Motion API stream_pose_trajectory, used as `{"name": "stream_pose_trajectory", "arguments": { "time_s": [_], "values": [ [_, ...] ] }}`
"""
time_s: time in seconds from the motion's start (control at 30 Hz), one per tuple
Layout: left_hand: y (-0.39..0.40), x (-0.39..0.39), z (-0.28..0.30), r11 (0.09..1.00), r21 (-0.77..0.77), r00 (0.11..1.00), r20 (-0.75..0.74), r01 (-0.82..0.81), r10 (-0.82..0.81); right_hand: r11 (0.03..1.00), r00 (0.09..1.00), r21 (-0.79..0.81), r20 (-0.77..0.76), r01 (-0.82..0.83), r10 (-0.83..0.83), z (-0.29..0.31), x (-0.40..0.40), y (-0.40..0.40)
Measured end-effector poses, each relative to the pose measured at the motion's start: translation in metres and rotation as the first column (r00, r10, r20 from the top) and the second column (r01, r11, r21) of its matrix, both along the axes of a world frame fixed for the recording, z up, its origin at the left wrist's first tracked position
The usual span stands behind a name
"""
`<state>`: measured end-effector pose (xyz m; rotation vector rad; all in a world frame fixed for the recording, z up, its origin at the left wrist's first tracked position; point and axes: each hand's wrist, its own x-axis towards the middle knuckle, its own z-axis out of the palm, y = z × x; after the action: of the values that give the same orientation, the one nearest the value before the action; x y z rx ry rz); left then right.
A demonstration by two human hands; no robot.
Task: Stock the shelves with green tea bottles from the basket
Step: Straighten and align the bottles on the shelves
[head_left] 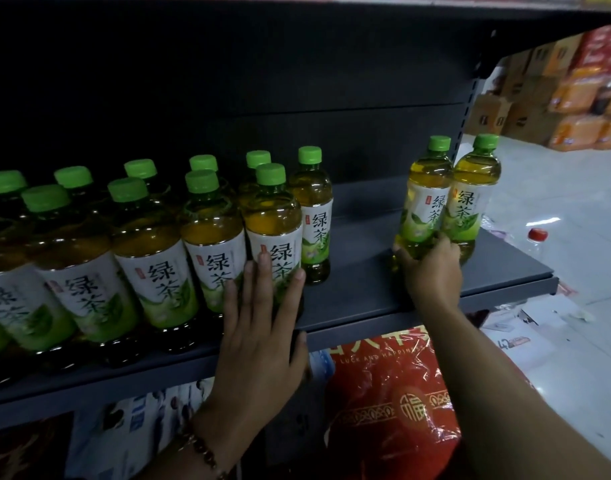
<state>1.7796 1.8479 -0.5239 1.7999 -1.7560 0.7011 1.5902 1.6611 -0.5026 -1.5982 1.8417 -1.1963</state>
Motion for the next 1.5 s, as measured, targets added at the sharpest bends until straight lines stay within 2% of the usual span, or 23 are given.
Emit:
{"name": "stream_pose_trajectory", "arguments": {
  "time_s": [0.13, 0.3, 0.57, 0.73, 0.83, 1.07, 1.27, 1.5],
  "values": [
    [0.002, -0.002, 0.003, 0.999, 0.032, 1.000, -0.017, -0.003, 0.004, 0.998, 0.989, 0.051, -0.145, 0.037, -0.029, 0.003, 0.004, -0.009],
    [0.004, -0.003, 0.006, 0.998, 0.062, 1.000, -0.009, -0.014, 0.014, 0.999, 0.983, 0.036, -0.181, 0.027, -0.020, 0.004, 0.006, -0.014],
    [0.010, 0.000, 0.008, 0.997, 0.065, 0.999, -0.040, 0.031, -0.028, 0.976, 0.940, 0.029, -0.265, -0.214, 0.214, 0.001, -0.011, -0.008],
    [0.012, 0.001, 0.010, 0.997, 0.073, 0.999, -0.025, 0.036, -0.034, 0.903, 0.870, 0.088, -0.242, -0.420, 0.429, 0.008, -0.025, 0.021],
    [0.012, 0.001, 0.010, 0.996, 0.079, 0.999, -0.020, 0.030, -0.029, 0.868, 0.849, 0.109, -0.183, -0.484, 0.496, 0.015, -0.026, 0.044],
    [0.011, -0.001, 0.009, 0.996, 0.086, 1.000, -0.018, 0.014, -0.012, 0.824, 0.821, 0.123, -0.090, -0.553, 0.564, 0.015, -0.003, 0.074],
    [0.011, -0.002, 0.008, 0.998, 0.069, 1.000, -0.012, 0.009, -0.008, 0.774, 0.762, 0.022, -0.165, -0.632, 0.627, 0.007, 0.022, 0.082],
    [0.010, -0.001, 0.006, 0.997, 0.077, 1.000, -0.001, 0.000, 0.000, 0.756, 0.751, -0.017, -0.131, -0.654, 0.647, 0.002, 0.037, 0.077]
  ]
}}
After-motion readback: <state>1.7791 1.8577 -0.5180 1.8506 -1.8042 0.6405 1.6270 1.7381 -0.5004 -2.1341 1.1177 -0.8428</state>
